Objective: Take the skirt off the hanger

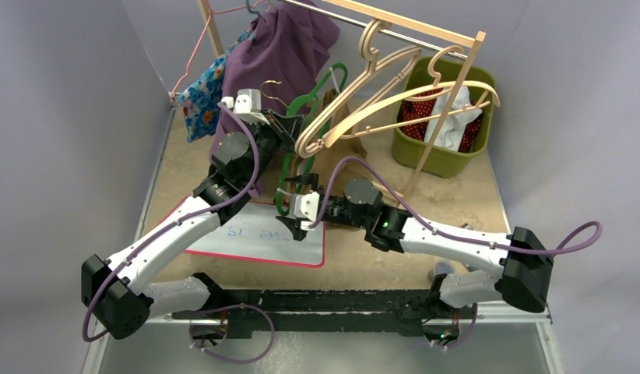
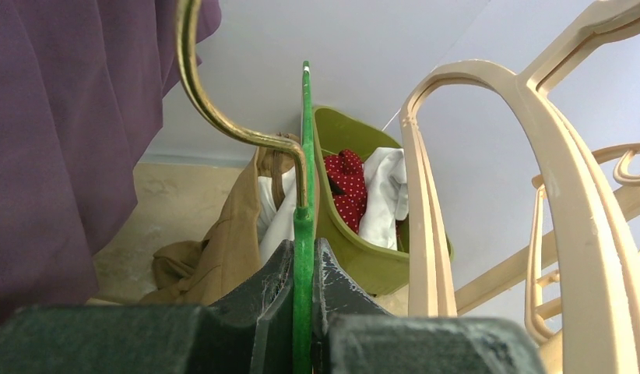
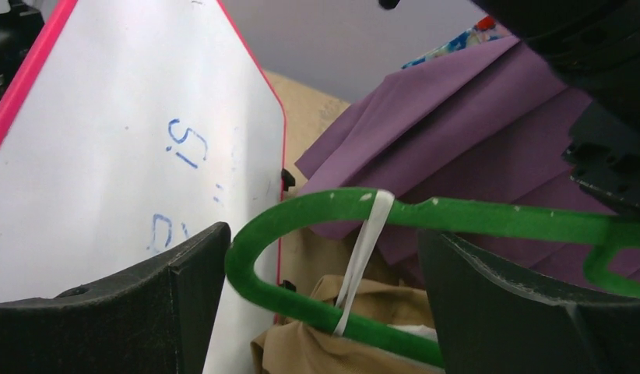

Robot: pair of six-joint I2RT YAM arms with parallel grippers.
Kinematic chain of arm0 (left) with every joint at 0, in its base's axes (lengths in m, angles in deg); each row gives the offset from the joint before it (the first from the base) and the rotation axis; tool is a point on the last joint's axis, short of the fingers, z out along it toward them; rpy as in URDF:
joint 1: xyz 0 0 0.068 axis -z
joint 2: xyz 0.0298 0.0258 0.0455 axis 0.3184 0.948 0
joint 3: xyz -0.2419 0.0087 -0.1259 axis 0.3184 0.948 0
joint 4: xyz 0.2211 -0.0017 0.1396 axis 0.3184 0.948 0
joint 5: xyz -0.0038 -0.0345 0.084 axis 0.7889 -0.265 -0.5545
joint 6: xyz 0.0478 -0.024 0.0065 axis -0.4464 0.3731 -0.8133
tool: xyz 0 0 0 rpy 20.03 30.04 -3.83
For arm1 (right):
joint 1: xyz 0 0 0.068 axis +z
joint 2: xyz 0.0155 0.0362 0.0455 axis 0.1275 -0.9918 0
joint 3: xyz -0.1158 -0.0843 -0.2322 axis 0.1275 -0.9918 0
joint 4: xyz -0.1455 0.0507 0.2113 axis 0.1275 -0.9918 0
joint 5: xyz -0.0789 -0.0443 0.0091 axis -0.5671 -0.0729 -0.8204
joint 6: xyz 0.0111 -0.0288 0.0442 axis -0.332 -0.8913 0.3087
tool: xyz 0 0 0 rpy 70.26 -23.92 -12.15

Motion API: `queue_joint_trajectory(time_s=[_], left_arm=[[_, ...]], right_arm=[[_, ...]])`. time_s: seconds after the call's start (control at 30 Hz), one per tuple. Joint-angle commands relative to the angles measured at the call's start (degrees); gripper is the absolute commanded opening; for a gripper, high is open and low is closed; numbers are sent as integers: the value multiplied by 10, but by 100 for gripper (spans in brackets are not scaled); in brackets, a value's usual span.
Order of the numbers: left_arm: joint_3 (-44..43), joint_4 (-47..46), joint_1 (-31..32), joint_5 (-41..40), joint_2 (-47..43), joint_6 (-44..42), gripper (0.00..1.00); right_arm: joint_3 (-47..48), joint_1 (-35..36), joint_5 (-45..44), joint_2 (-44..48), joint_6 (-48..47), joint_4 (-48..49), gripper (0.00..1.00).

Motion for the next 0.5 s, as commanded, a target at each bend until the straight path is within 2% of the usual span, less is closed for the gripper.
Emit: queue_joint_trajectory(time_s=[0.0, 0.13, 0.27, 0.3, 0.47], left_arm=[[-42, -62, 3, 9, -6, 24, 0], [-42, -59, 3, 5, -7, 23, 0], [-42, -57, 3, 6, -6, 23, 0], [-42, -57, 3, 6, -6, 23, 0], [-44, -56, 3, 8, -6, 24, 0]], right_arm=[[40, -1, 5, -18, -17, 26, 86], [45, -2, 5, -24, -5, 21, 74], [55, -1, -5, -20, -3, 28, 41], [65, -2, -6, -20, -5, 22, 37], [71, -1, 8, -22, -15, 0, 32]])
